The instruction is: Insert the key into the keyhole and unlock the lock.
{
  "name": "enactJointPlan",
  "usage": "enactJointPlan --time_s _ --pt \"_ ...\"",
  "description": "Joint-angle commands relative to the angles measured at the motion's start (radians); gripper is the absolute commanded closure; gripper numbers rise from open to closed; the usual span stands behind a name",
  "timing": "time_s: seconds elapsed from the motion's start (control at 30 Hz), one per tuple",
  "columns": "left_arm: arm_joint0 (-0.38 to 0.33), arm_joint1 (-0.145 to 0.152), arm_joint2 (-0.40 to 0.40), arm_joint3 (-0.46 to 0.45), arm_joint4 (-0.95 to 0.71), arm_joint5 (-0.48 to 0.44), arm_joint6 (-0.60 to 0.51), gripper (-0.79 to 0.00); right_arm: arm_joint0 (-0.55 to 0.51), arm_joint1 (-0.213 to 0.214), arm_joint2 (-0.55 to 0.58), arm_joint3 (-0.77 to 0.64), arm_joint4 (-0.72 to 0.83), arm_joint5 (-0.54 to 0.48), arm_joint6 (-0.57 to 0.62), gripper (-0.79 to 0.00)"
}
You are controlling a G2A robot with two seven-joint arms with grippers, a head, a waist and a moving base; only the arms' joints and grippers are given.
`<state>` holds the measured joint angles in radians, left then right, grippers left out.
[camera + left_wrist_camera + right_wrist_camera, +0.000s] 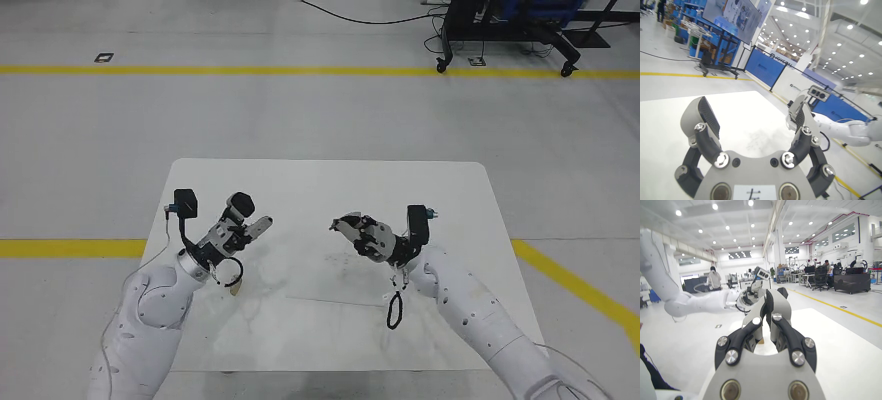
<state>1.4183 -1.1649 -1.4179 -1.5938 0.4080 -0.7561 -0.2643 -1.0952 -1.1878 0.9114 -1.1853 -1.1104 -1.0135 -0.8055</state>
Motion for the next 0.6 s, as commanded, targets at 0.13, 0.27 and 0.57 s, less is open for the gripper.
enactJointPlan --time_s 0.13,0.27,0.57 --pt "0.001 0.0 0.0 -0.003 0.04 0.005 0.027 -0.785 0.003 0.002 0.001 0.006 -0.022 0.001 -0.001 0.0" --pt "0.011 -0.003 0.029 -0.013 -0.003 0.014 0.02 -0.785 -0.001 0.001 -0.003 0.0 -0.017 0.001 0.001 0.0" --pt "-0.045 0.002 0.098 0.073 -0.409 0.03 -0.222 -0.785 0.05 -0.031 -0.183 0.098 0.55 0.001 0.339 0.0"
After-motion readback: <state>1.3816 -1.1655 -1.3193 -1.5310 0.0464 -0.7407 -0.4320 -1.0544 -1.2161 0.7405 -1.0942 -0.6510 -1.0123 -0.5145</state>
